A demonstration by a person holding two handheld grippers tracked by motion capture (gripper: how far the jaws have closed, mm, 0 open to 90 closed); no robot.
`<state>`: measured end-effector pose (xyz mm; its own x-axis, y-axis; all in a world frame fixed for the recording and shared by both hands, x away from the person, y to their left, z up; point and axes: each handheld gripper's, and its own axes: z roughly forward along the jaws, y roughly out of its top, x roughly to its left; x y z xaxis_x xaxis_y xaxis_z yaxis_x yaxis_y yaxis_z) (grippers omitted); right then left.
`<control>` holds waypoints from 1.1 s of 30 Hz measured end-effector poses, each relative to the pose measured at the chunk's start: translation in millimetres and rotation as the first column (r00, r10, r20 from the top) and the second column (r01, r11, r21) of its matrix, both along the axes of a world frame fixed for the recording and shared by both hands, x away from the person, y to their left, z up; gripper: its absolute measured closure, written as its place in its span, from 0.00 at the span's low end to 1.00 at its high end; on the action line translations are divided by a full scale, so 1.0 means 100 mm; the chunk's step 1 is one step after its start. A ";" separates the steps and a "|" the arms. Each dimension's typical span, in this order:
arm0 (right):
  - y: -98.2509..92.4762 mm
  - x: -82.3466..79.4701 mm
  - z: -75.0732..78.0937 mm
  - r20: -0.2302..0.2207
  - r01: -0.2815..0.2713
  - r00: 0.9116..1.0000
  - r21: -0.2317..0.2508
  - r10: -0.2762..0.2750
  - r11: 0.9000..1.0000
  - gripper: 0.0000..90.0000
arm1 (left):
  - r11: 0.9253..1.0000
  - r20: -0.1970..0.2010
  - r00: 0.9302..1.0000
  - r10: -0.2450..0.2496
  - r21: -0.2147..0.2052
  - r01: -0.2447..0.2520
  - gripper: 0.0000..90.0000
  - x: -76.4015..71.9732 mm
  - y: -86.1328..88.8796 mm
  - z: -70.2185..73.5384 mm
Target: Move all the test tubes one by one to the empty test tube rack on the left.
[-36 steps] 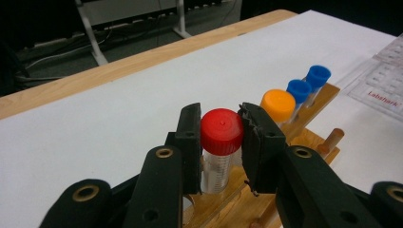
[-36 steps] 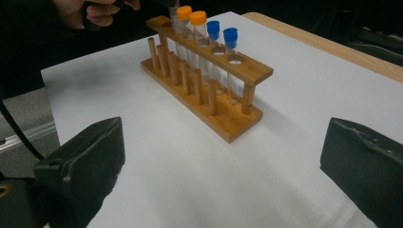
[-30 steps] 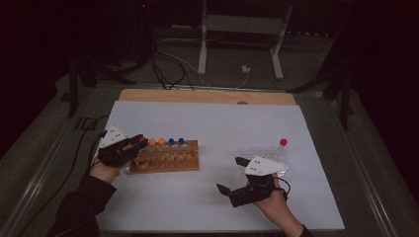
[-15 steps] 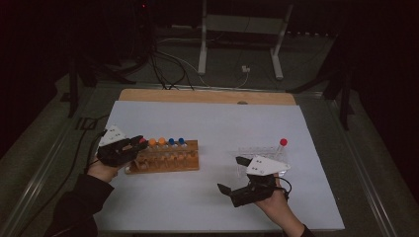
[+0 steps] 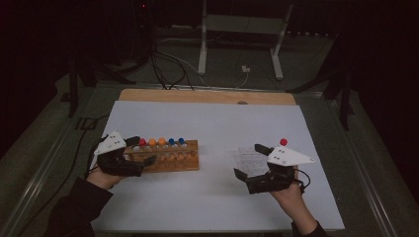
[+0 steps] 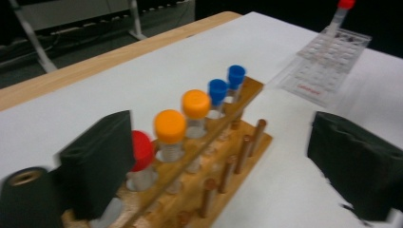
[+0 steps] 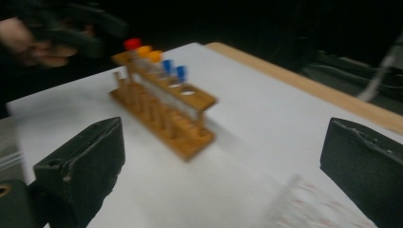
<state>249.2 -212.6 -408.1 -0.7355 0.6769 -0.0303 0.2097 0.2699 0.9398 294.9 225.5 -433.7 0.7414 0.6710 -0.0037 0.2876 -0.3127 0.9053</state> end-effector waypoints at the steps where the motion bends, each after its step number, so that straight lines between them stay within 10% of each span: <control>1: -0.04 0.01 0.01 0.004 0.013 1.000 0.001 -0.013 1.000 0.01 | 1.000 0.006 1.000 -0.010 -0.003 0.010 0.08 -0.02 -0.01 0.01; 10: -0.51 0.21 0.02 0.019 0.204 0.979 -0.020 -0.203 0.979 0.01 | 0.998 0.025 0.998 -0.061 -0.026 0.061 0.02 -0.12 -0.06 0.05; 18: -0.91 0.42 -0.13 -0.033 0.354 0.934 -0.043 -0.355 0.934 0.01 | 0.996 0.028 0.997 -0.071 -0.042 0.073 0.02 -0.15 -0.05 0.08; 33: -1.03 0.64 -0.53 -0.138 0.409 0.896 -0.118 -0.422 0.905 0.06 | 0.996 0.025 0.997 -0.077 -0.039 0.078 0.02 -0.16 -0.06 0.07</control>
